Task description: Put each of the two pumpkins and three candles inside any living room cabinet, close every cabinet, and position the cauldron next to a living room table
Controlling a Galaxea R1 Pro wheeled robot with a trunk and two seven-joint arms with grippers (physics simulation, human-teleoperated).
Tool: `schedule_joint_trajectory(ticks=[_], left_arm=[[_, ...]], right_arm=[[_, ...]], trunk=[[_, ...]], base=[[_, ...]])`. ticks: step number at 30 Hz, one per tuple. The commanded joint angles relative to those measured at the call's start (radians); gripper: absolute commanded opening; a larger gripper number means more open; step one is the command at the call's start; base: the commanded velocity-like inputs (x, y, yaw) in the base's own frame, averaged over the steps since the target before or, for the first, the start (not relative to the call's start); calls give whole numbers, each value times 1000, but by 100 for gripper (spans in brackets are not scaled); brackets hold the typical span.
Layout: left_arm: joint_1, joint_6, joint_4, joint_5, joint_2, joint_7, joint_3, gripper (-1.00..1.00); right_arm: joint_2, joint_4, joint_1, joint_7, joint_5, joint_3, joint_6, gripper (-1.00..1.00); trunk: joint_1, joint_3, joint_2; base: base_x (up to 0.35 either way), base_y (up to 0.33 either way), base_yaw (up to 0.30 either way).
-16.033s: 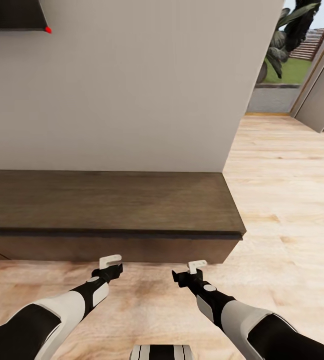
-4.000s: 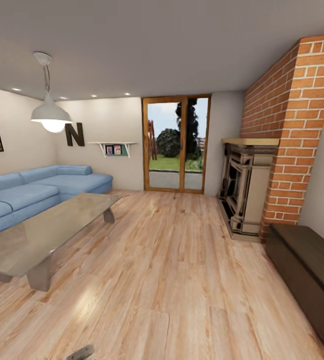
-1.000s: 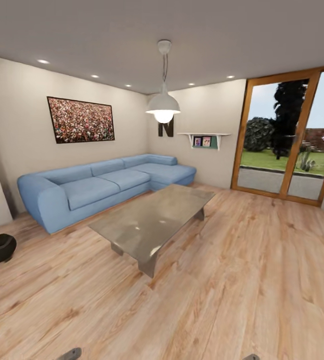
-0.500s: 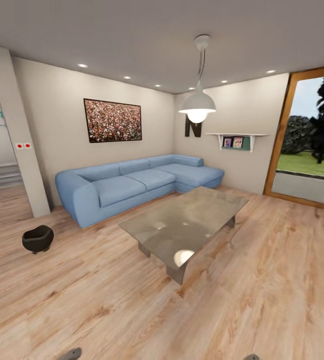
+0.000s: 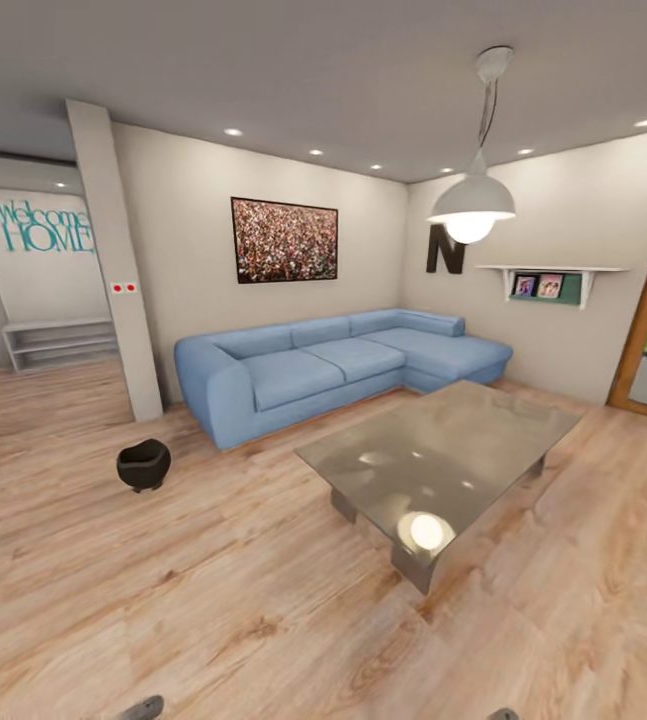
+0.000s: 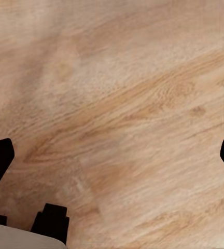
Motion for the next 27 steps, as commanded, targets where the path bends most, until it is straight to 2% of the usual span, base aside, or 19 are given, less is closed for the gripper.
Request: schedule_joint_trajectory(ticks=[1, 27], left_arm=[[-1, -3, 2, 6, -1, 0, -8, 100], [-1, -3, 2, 6, -1, 0, -8, 100]], right_arm=[[0, 2, -1, 4, -10, 9, 1, 100], [0, 2, 0, 5, -10, 9, 1, 100]], trunk=[[0, -2, -1], [0, -9, -1]], base=[[197, 246, 291], [197, 246, 290]])
